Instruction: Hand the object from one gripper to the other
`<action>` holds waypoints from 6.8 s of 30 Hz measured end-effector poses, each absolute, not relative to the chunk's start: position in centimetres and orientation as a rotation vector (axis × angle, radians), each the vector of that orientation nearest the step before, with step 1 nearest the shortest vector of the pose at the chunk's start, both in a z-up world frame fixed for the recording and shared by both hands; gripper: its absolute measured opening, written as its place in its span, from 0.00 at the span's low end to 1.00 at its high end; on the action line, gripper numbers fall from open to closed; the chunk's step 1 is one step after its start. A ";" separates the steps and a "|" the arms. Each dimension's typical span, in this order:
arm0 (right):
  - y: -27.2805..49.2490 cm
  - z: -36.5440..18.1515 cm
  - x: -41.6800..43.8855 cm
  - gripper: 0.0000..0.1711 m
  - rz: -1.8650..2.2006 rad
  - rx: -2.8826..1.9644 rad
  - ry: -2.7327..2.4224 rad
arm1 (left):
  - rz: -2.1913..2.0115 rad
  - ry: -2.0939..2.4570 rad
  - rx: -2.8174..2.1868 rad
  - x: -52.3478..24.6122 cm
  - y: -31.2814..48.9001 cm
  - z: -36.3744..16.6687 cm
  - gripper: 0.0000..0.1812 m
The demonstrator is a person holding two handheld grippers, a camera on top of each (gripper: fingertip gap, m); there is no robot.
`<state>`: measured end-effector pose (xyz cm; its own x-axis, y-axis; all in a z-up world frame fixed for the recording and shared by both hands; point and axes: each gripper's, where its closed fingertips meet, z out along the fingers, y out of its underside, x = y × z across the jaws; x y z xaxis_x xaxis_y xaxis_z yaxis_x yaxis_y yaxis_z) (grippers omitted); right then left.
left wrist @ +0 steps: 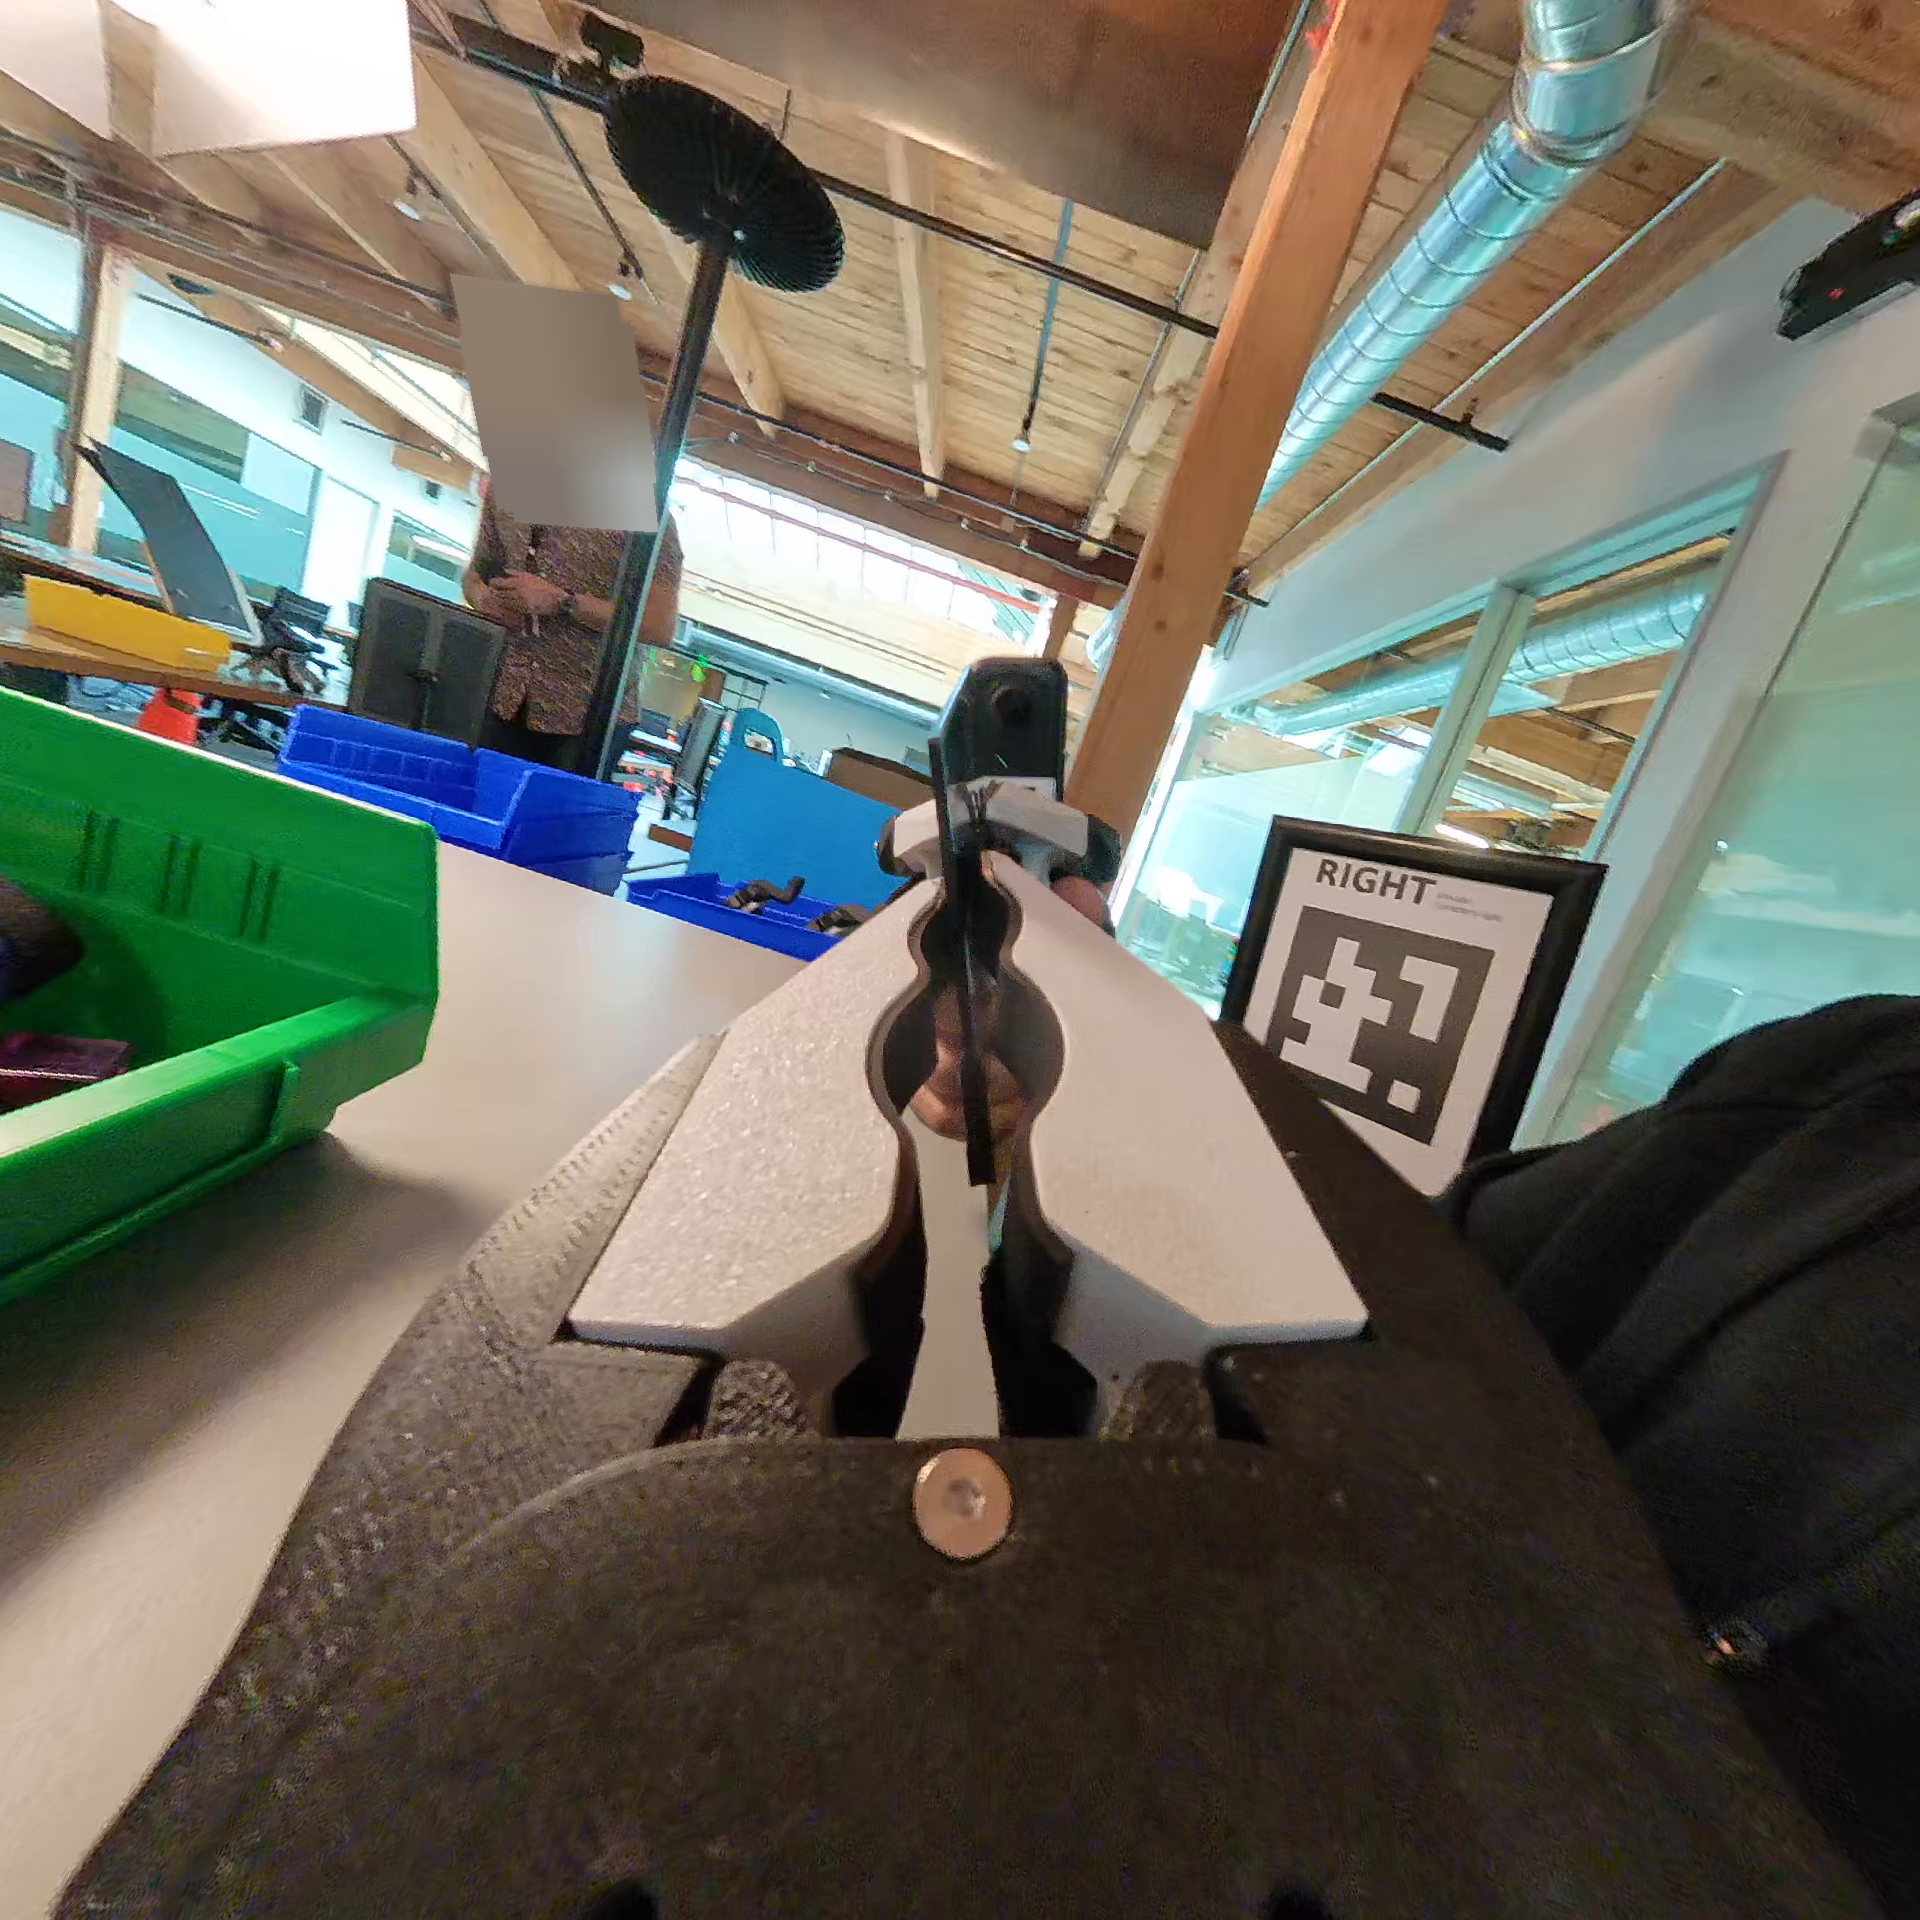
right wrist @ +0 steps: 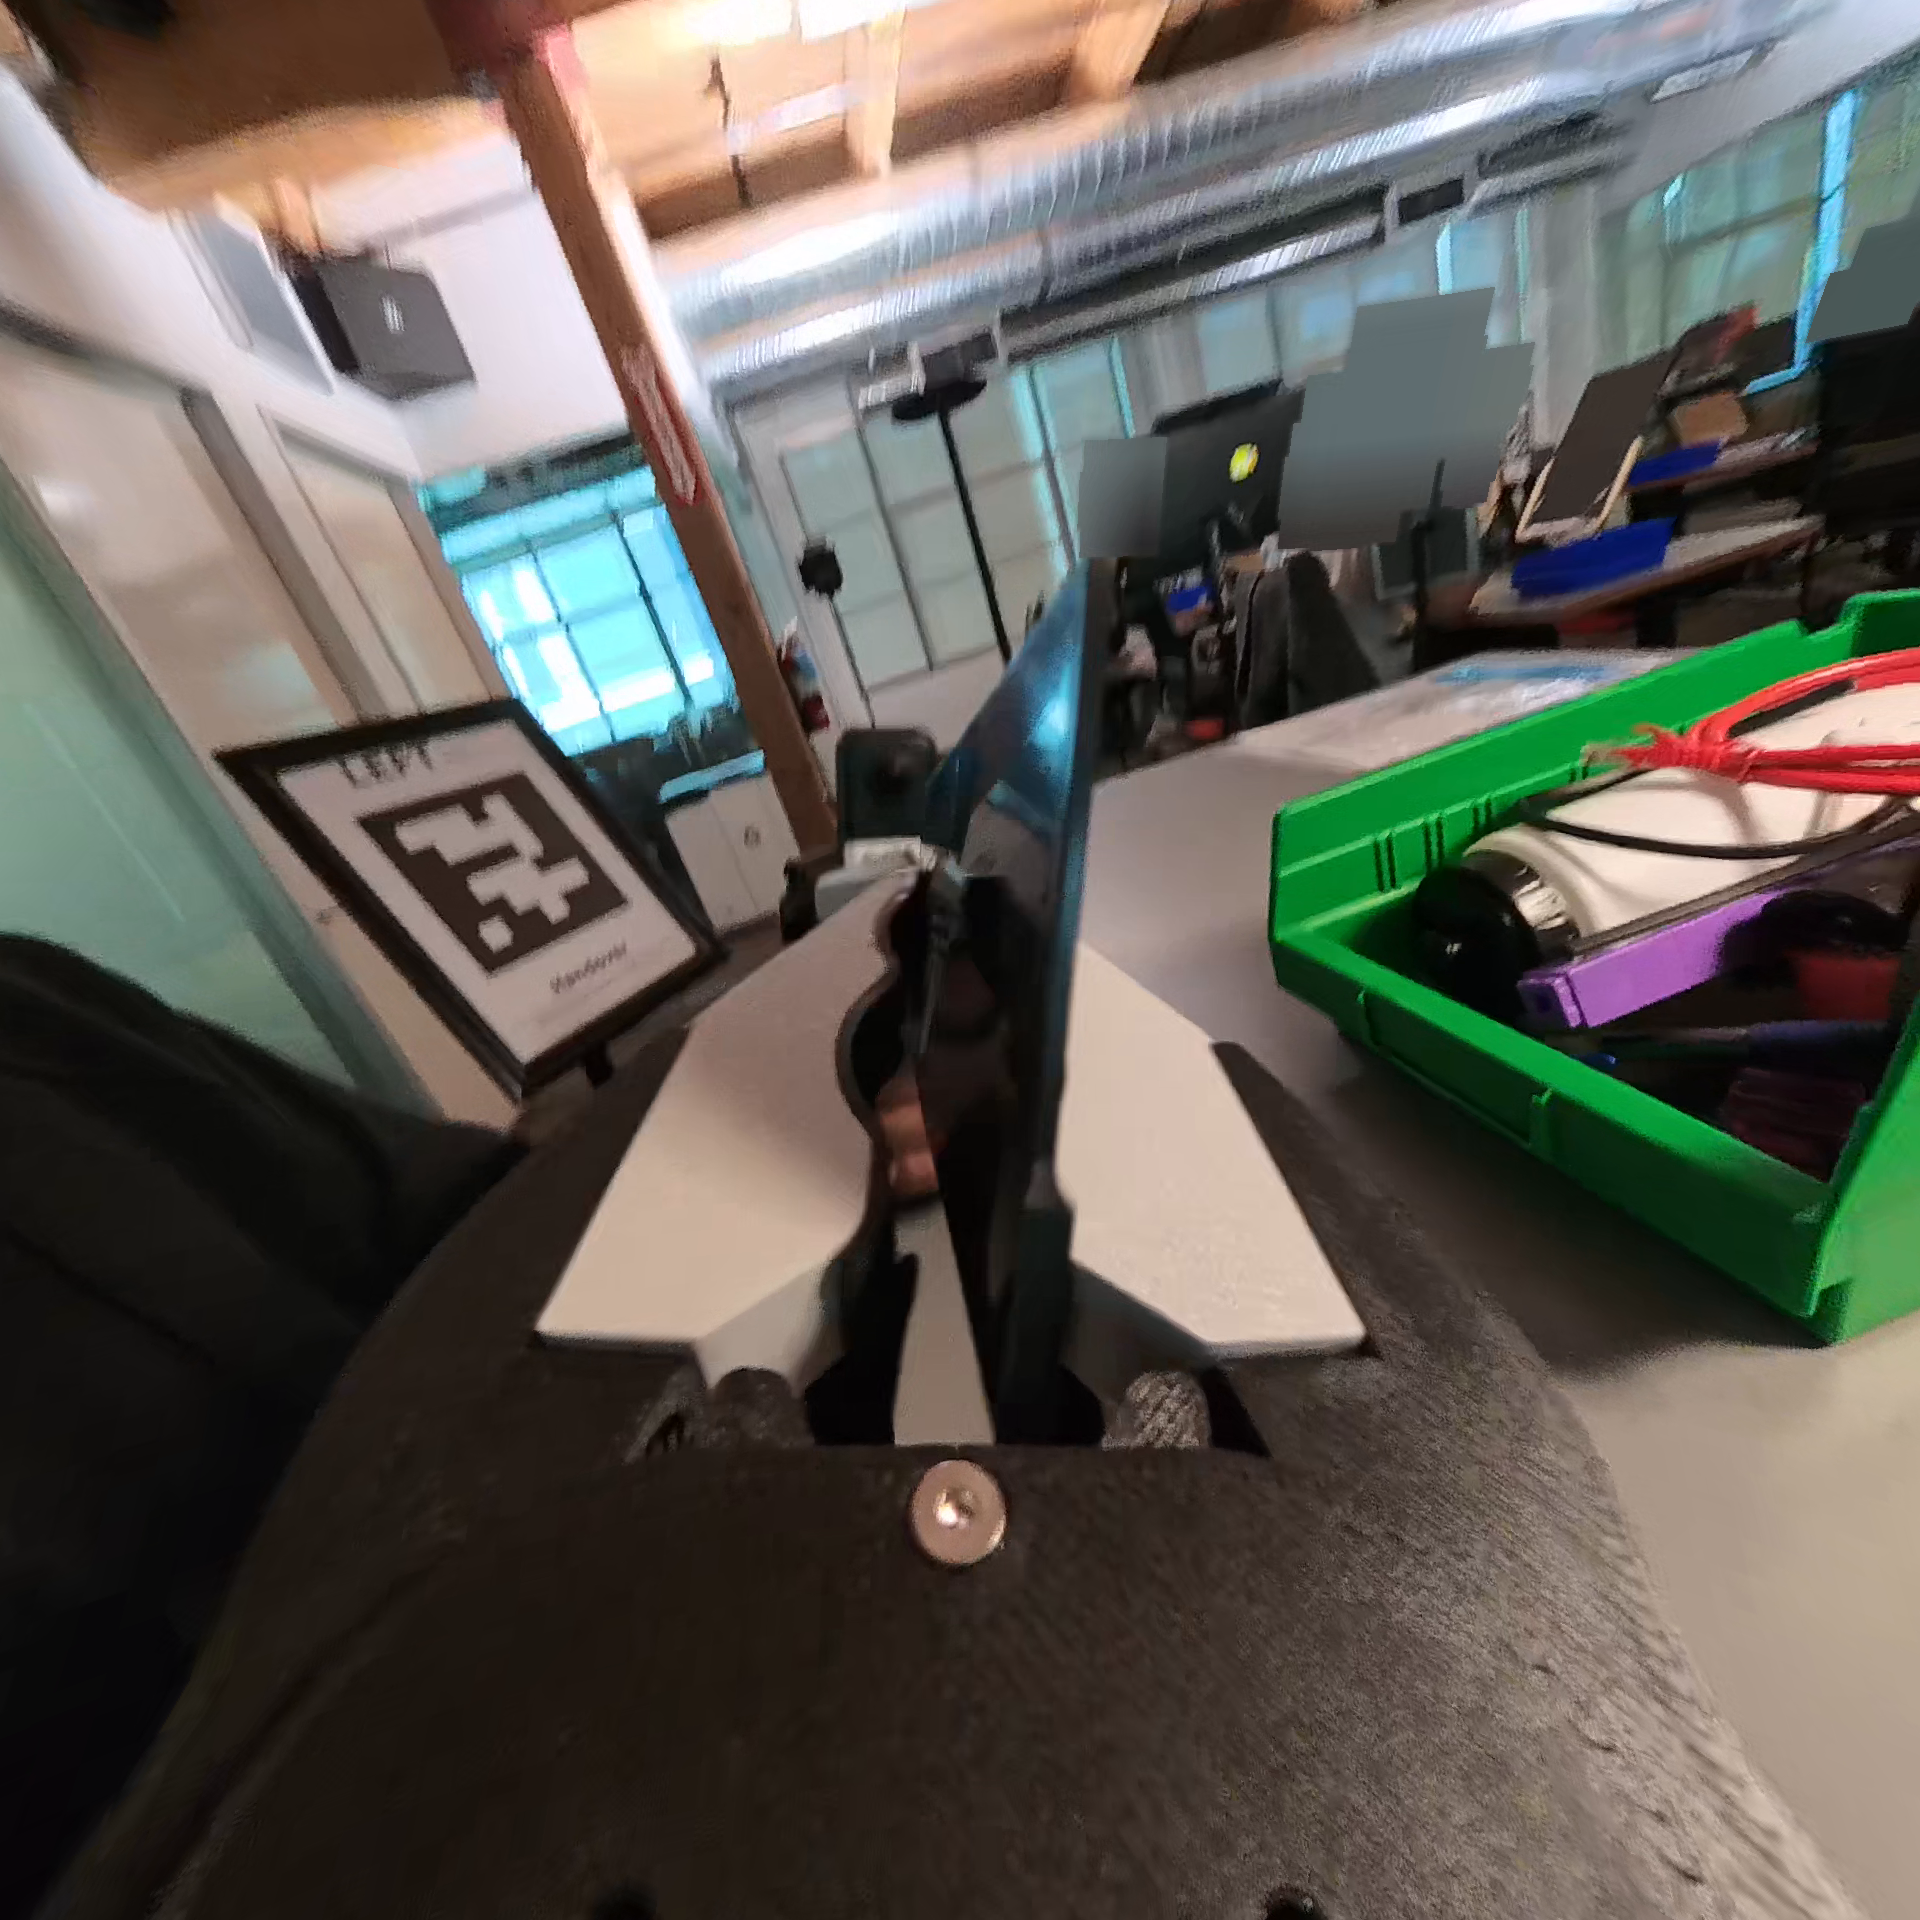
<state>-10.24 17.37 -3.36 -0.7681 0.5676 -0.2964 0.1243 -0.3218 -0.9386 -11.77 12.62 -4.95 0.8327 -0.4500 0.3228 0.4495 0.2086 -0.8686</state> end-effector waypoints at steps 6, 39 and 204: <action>18.4 -1.2 -10.8 0.20 2.371 -0.912 -1.336 | -0.749 -0.252 -0.880 -15.2 11.3 -3.1 0.01; 12.2 -8.4 -9.7 0.08 1.872 -0.904 -2.033 | -0.497 0.092 -1.503 -9.1 12.8 -6.3 0.01; 10.3 -8.2 -9.6 0.01 2.050 -0.874 -1.994 | -0.688 -0.048 -1.239 -10.4 12.3 -3.6 0.03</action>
<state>-9.61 10.31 -8.16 -0.8188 0.4909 -0.2977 0.2840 -0.1043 -0.9531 -10.35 12.27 -3.64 0.7995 -0.4546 0.3926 0.5046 0.1536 -0.8496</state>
